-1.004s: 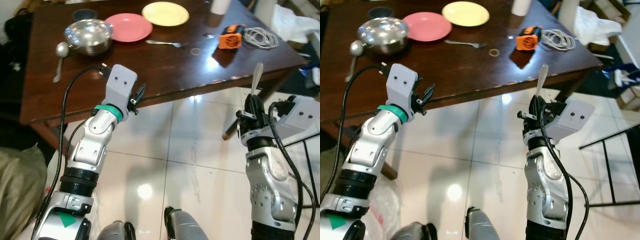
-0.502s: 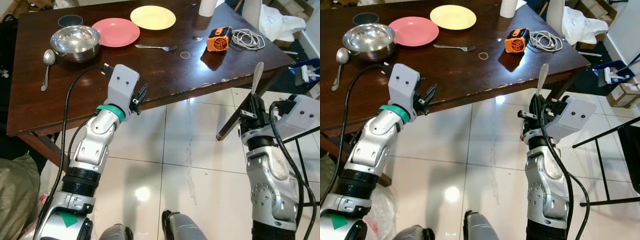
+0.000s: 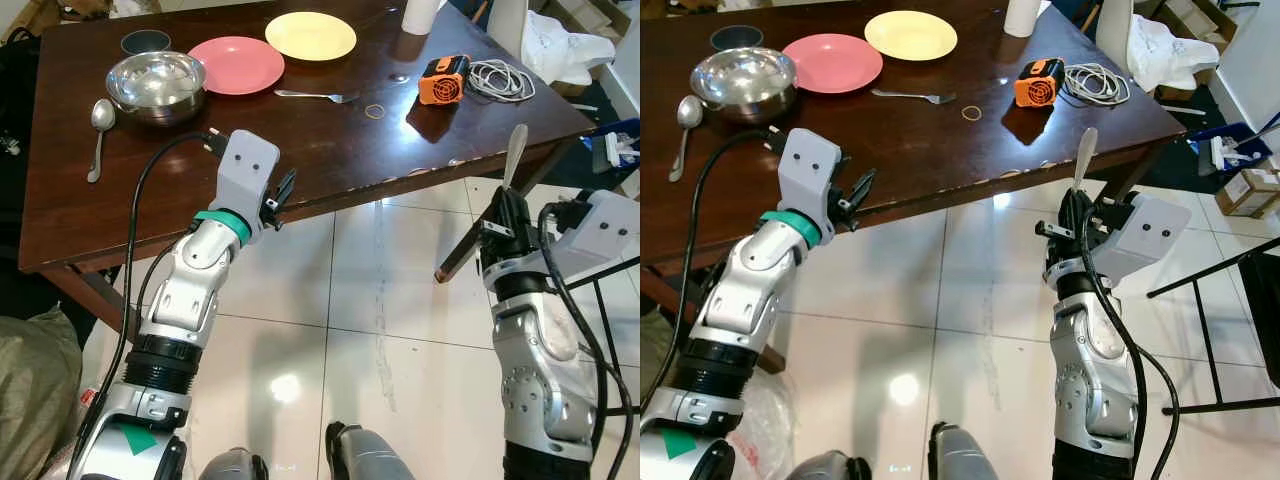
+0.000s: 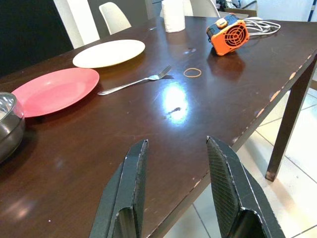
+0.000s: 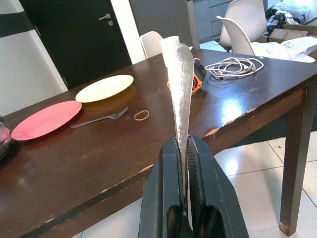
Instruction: Setting the table
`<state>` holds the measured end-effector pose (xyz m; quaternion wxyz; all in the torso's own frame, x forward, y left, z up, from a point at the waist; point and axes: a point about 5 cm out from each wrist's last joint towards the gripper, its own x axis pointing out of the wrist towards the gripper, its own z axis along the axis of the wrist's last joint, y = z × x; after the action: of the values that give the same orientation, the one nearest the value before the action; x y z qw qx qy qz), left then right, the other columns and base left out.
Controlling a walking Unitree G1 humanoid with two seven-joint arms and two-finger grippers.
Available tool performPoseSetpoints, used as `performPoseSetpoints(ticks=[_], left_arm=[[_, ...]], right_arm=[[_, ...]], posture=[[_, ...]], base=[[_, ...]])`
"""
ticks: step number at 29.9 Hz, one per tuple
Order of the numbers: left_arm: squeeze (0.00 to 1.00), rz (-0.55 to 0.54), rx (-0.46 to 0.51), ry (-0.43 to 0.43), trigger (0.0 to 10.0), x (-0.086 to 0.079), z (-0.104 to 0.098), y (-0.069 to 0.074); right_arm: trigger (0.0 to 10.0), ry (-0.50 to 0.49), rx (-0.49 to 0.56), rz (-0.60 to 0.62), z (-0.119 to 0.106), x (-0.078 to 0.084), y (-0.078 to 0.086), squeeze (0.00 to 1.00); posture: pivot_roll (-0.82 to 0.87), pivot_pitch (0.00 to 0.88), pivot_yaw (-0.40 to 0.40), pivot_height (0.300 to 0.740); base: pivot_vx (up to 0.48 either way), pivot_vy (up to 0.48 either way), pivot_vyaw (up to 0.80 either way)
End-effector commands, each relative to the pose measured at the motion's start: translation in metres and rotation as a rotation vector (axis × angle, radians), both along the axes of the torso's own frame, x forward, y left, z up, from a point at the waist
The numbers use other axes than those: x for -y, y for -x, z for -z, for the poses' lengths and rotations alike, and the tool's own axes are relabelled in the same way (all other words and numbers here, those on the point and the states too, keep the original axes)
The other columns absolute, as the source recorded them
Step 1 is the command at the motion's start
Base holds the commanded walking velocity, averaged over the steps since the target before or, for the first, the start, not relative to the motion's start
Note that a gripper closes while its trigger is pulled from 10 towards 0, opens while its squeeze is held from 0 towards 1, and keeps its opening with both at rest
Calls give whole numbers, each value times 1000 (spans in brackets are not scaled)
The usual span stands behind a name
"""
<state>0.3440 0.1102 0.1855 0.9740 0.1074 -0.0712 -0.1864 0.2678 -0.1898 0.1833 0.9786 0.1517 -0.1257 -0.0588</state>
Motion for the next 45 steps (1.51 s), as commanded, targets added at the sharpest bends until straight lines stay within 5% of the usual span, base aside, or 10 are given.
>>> performPoseSetpoints(ticks=[1, 15, 45], left_arm=[[0, 0, -23, 0, 10000, 0, 6, 1], [0, -2, -24, 0, 10000, 0, 6, 1], [0, -3, -29, -7, 10000, -1, 9, 0]], right_arm=[[10000, -4, -13, 4, 2, 2, 1, 0], [10000, 47, -33, 16, 6, 0, 1, 0], [10000, 32, -29, 7, 4, 1, 0, 0]], posture=[[31, 44, 36, 740], [32, 45, 34, 740], [32, 44, 35, 740]], base=[[0, 0, 0], [0, 0, 0], [0, 0, -800]])
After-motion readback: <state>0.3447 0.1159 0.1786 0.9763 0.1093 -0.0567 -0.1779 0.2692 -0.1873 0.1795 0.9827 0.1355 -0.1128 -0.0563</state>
